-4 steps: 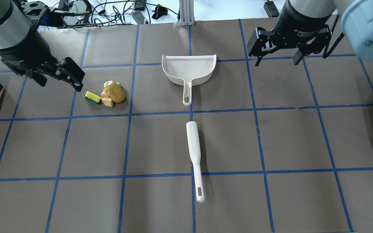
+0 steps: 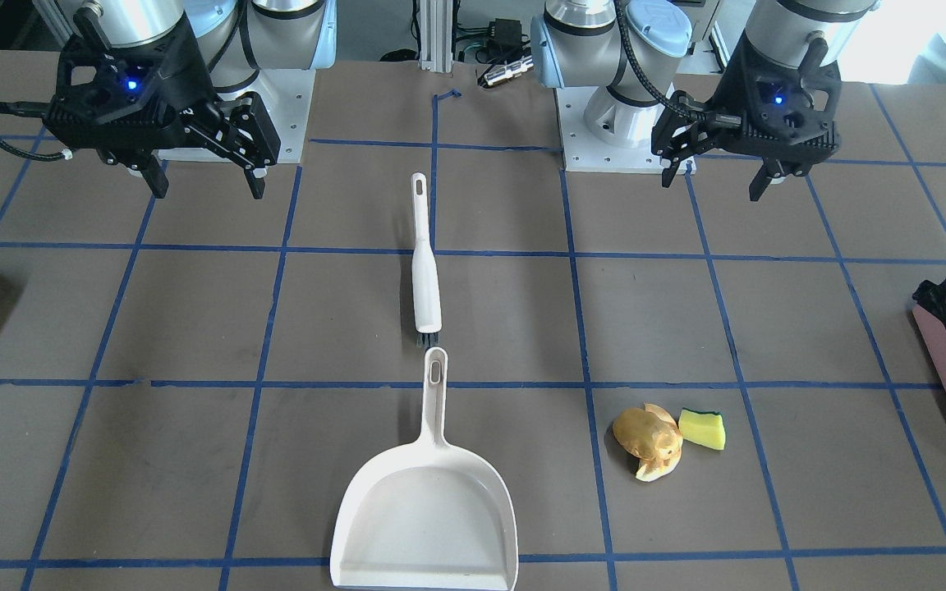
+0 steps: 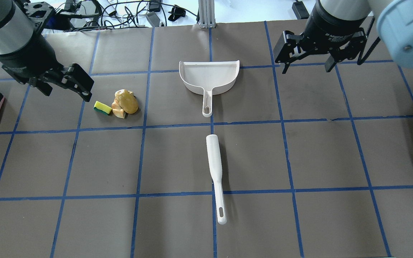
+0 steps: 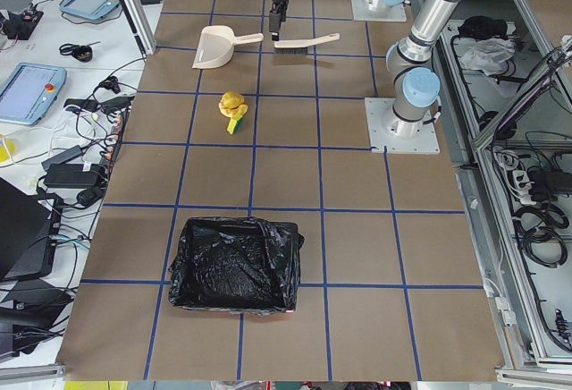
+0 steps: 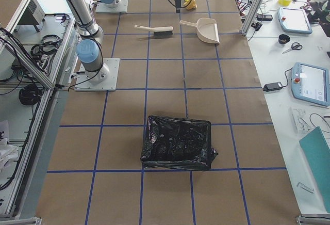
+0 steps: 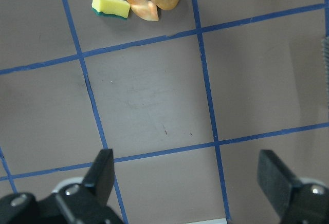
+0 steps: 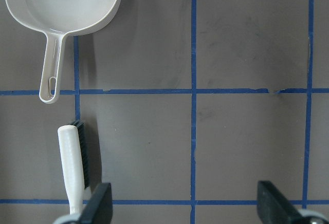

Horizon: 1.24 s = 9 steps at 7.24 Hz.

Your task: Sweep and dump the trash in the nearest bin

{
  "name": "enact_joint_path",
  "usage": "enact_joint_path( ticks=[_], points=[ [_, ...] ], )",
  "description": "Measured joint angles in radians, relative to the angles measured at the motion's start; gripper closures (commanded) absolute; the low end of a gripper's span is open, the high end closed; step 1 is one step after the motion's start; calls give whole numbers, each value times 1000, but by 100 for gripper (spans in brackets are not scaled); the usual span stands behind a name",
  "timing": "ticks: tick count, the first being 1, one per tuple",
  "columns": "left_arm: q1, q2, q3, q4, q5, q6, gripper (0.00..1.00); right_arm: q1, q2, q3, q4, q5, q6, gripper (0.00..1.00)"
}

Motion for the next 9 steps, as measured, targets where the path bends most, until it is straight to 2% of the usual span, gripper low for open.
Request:
enact_joint_path(
  ticks=[9],
  points=[
    [0, 0, -6, -2, -3, 59, 0, 0, -1, 0, -1, 9, -2, 0]
  ],
)
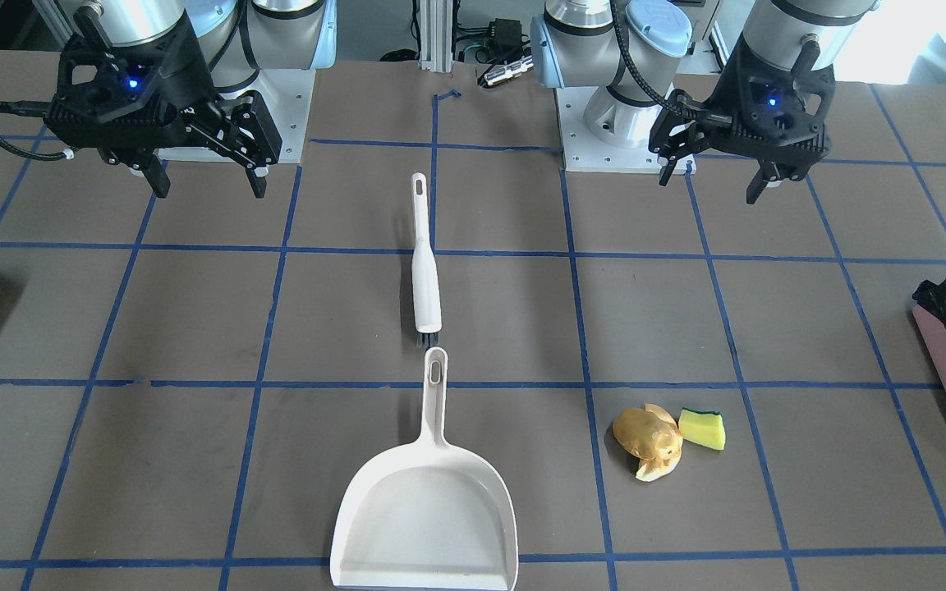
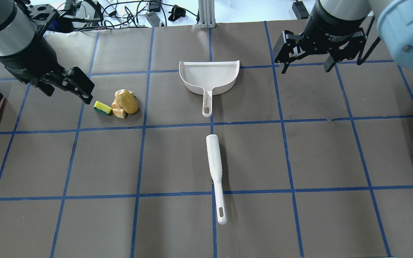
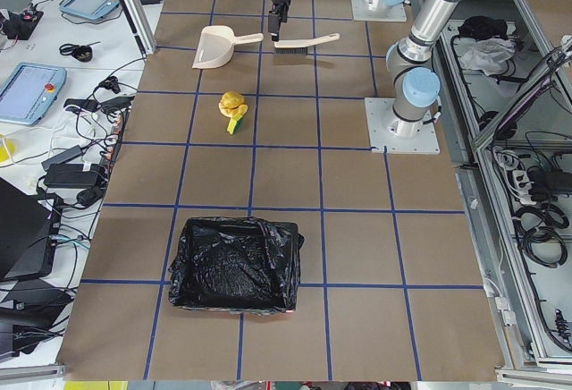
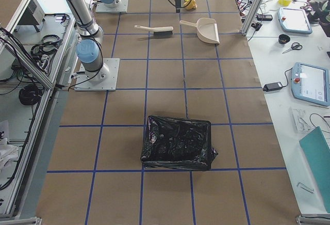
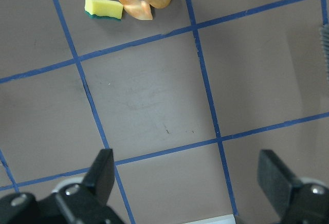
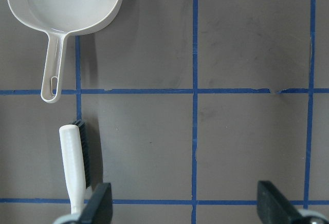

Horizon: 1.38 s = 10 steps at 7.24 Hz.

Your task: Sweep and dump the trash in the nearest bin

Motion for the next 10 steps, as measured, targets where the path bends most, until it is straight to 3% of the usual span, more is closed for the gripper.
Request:
enact_joint_path(
  ticks=[5, 8, 10],
  points=[
    [0, -28, 6, 25, 3, -20, 0, 17, -8, 14, 11, 10, 1, 0],
    [-6, -96, 18, 102, 3, -30, 0, 218, -21, 114, 17, 19, 28, 0],
    [-40, -177, 59, 142, 3, -57, 0, 371, -11, 231, -1, 15, 134, 0]
  ],
)
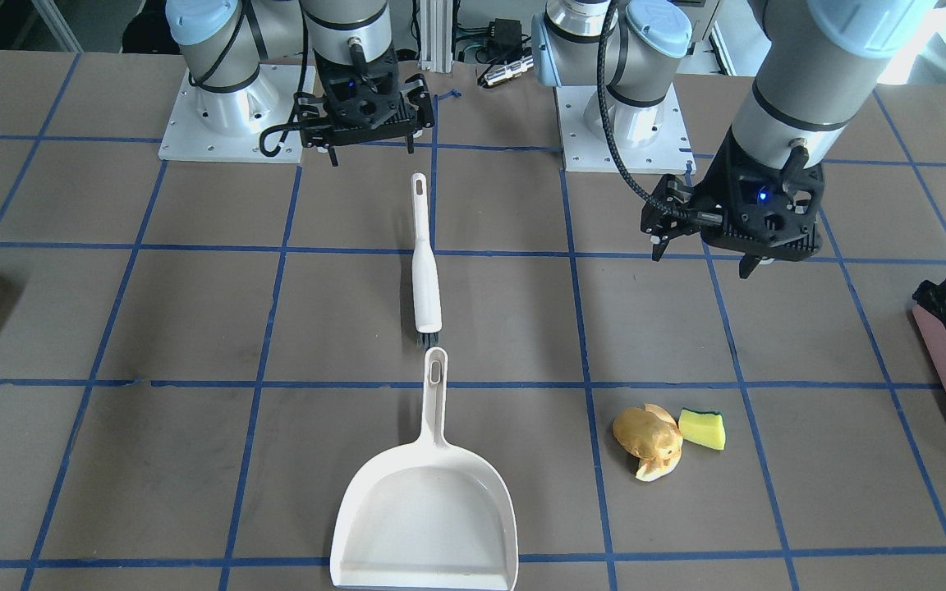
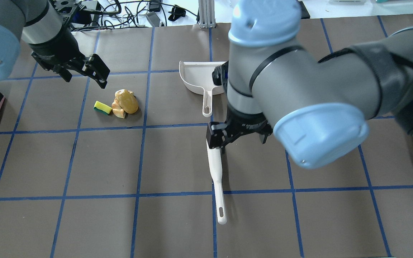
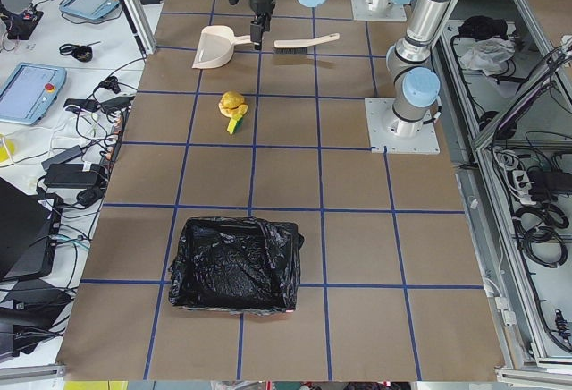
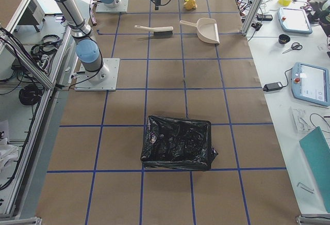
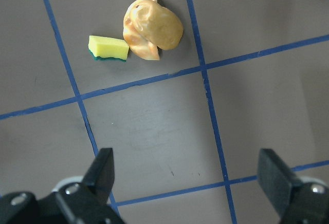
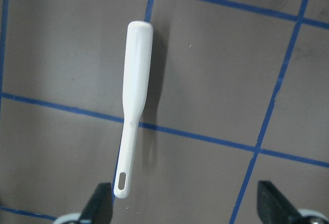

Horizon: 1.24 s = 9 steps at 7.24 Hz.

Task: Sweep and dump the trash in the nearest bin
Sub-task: 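Reach the right gripper to the white brush while the left nears the dustpan, then grasp and lift the white dustpan with the left gripper while the right grasps the brush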

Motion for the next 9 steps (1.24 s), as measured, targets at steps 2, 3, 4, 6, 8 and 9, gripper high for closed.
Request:
enact_joint_path(
  ticks=[2, 3, 4, 6, 8, 9],
  points=[
    [-45, -101, 91, 18, -1, -67, 0, 101, 32, 133, -90, -1, 62, 0],
    [-72, -158, 143, 23, -2, -109, 0, 128, 53, 193, -158, 2, 82, 0],
    [-109, -218, 193, 28, -3, -161, 0, 141, 75, 252, -236, 8, 106, 1],
    [-203, -326, 258, 64, -5, -257, 0, 148, 127, 333, -385, 14, 168, 18],
    [-272, -379, 271, 90, -19, -328, 2, 148, 158, 349, -432, 15, 215, 62],
    [-293, -403, 268, 114, -31, -371, 2, 147, 162, 349, -438, 16, 227, 89]
  ],
)
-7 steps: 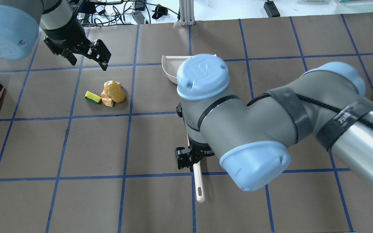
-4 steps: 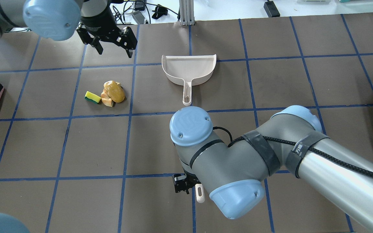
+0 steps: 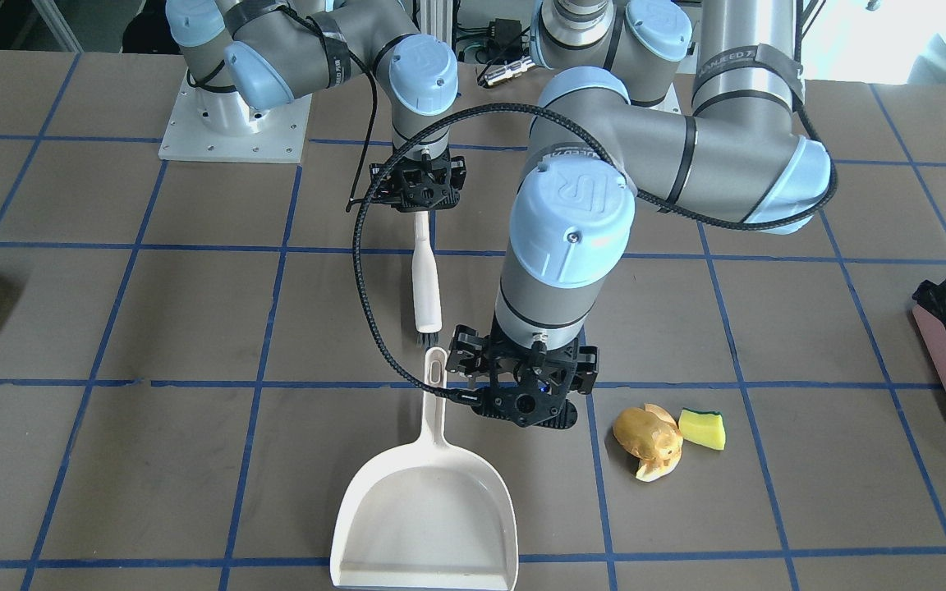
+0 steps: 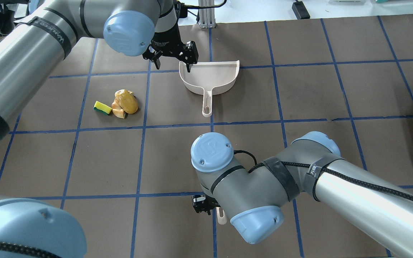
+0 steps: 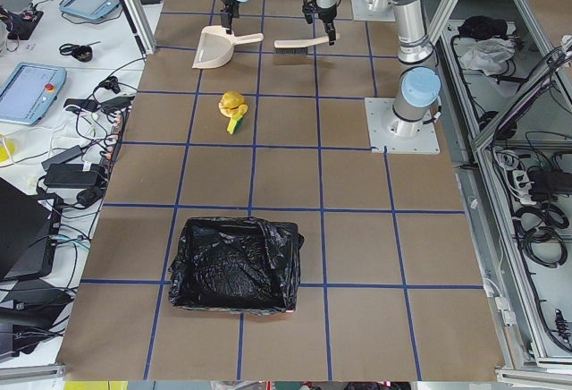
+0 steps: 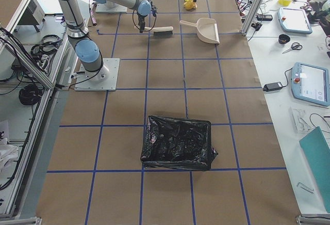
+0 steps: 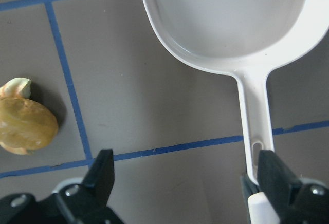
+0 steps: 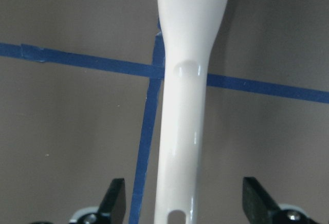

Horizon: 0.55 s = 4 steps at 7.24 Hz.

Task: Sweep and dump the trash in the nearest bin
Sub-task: 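Grasp and lift the white dustpan with the left gripper while the right grasps the brush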

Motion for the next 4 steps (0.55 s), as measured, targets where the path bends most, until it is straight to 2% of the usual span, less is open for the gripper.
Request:
enact_joint_path(
  ticks=[1, 4],
  points=[
    [-21, -30, -7, 40, -7, -26, 2, 0, 2, 1, -1, 3, 12, 100],
    [-68, -91, -32, 119, -42, -119, 9, 0, 2, 1, 2, 63, 63, 100]
  ],
)
